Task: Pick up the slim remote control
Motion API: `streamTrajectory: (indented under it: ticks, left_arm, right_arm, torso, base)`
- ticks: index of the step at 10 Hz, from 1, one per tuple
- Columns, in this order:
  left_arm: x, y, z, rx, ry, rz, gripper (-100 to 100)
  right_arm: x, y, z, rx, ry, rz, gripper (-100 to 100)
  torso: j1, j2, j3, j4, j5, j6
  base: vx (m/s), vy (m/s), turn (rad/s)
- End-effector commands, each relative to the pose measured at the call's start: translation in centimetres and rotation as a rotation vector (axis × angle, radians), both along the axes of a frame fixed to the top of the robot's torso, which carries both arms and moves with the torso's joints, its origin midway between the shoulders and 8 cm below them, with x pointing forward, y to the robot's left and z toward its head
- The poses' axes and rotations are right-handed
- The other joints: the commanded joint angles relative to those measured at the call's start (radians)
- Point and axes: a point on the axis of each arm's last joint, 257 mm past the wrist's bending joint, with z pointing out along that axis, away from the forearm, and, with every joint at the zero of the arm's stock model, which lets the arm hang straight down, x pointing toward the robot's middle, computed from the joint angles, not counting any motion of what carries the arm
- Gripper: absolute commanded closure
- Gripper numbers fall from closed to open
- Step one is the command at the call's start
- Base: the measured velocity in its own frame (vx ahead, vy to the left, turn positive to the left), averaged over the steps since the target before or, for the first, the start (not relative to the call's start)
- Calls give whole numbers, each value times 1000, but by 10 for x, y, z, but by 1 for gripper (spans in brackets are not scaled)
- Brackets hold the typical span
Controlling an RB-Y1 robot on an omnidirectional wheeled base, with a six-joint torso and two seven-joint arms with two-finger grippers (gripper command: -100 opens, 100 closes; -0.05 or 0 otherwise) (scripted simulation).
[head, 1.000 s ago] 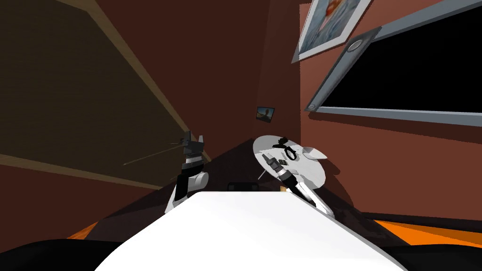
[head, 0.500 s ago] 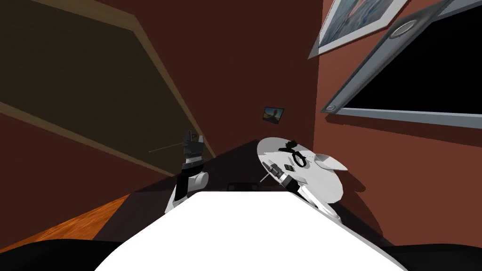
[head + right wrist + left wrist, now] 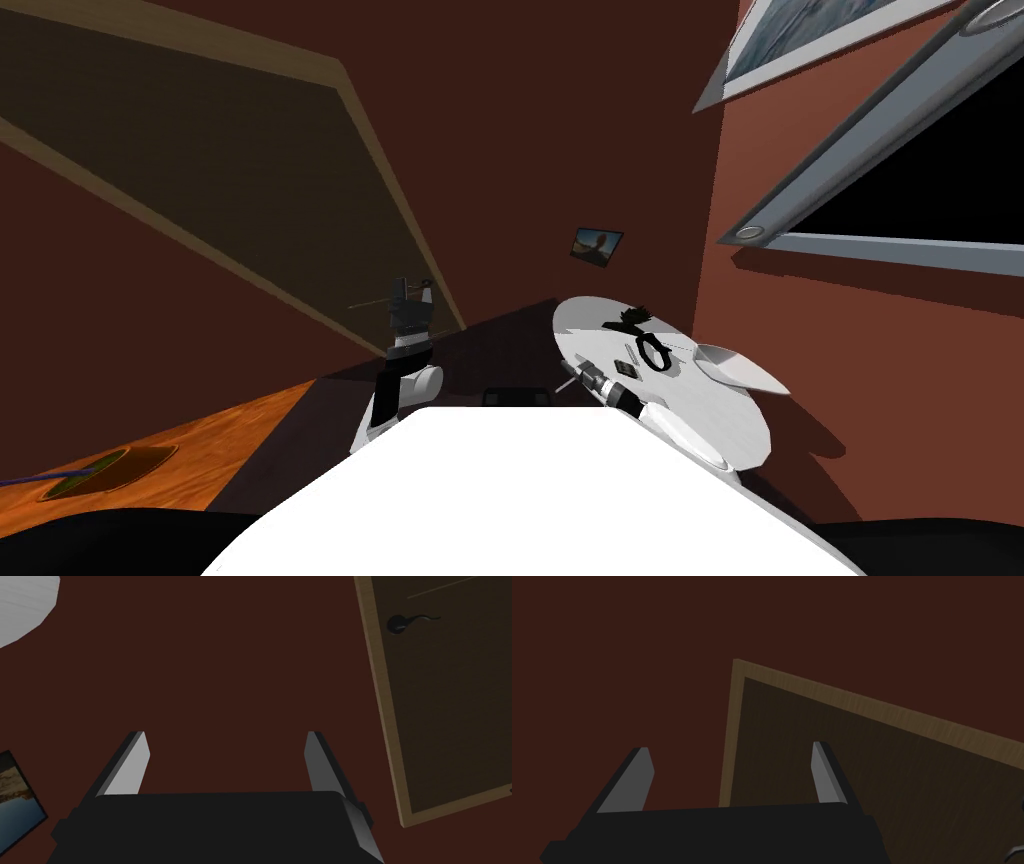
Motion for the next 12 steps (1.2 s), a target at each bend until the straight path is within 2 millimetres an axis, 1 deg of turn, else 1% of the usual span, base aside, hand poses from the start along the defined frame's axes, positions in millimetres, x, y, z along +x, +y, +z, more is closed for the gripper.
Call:
streamTrajectory:
  ticks: [1, 3, 4, 5, 6, 7, 8, 9, 10, 11, 12]
  left_arm:
    - [0, 0, 0, 0, 0, 0, 0]
    - [0, 0, 0, 0, 0, 0, 0]
    - [0, 0, 0, 0, 0, 0, 0]
    - [0, 0, 0, 0, 0, 0, 0]
    - [0, 0, 0, 0, 0, 0, 0]
    - [0, 0, 0, 0, 0, 0, 0]
    - [0, 0, 0, 0, 0, 0, 0]
    - [0, 0, 0, 0, 0, 0, 0]
    - [0, 0, 0, 0, 0, 0, 0]
    - [0, 0, 0, 0, 0, 0, 0]
    - [0, 0, 0, 0, 0, 0, 0]
  right_arm:
    - [-20, -17, -26, -81, 57, 30, -100]
    - [-28, -24, -39, -104, 85, 28, -100]
    - [-46, -39, -59, -172, 136, 54, -100]
    - [-50, -42, -65, -184, 147, 57, -100]
    - [-51, -43, -66, -185, 151, 55, -100]
    - [-69, -58, -82, -252, 194, 89, -100]
    - [-75, -64, -89, -262, 215, 84, -100]
    - [-76, -64, -90, -262, 217, 83, -100]
    - [-96, -82, -106, -331, 266, 116, -100]
    - [-102, -86, -110, -336, 282, 111, -100]
    - [-121, -104, -122, -396, 326, 143, -100]
  torso:
    - [0, 0, 0, 0, 0, 0]
    - [0, 0, 0, 0, 0, 0]
    - [2, 0, 0, 0, 0, 0]
    - [1, 0, 0, 0, 1, -1]
    - [0, 0, 0, 0, 0, 0]
    - [2, 0, 0, 0, 0, 0]
    - [1, 0, 0, 0, 0, -1]
    - [0, 0, 0, 0, 0, 0]
    - [1, -1, 0, 0, 0, 0]
    - [1, 0, 0, 0, 0, -1]
    - [1, 0, 0, 0, 0, 0]
  base:
    - [-9, -57, 253]
    - [-4, -33, 65]
    - [-6, -26, 280]
    - [-6, -44, 163]
    - [-1, -24, -17]
    - [-9, -28, 297]
    - [-6, -44, 161]
    - [-1, -24, -37]
    - [-7, -30, 230]
    - [-8, -39, 178]
    - [-11, -51, 256]
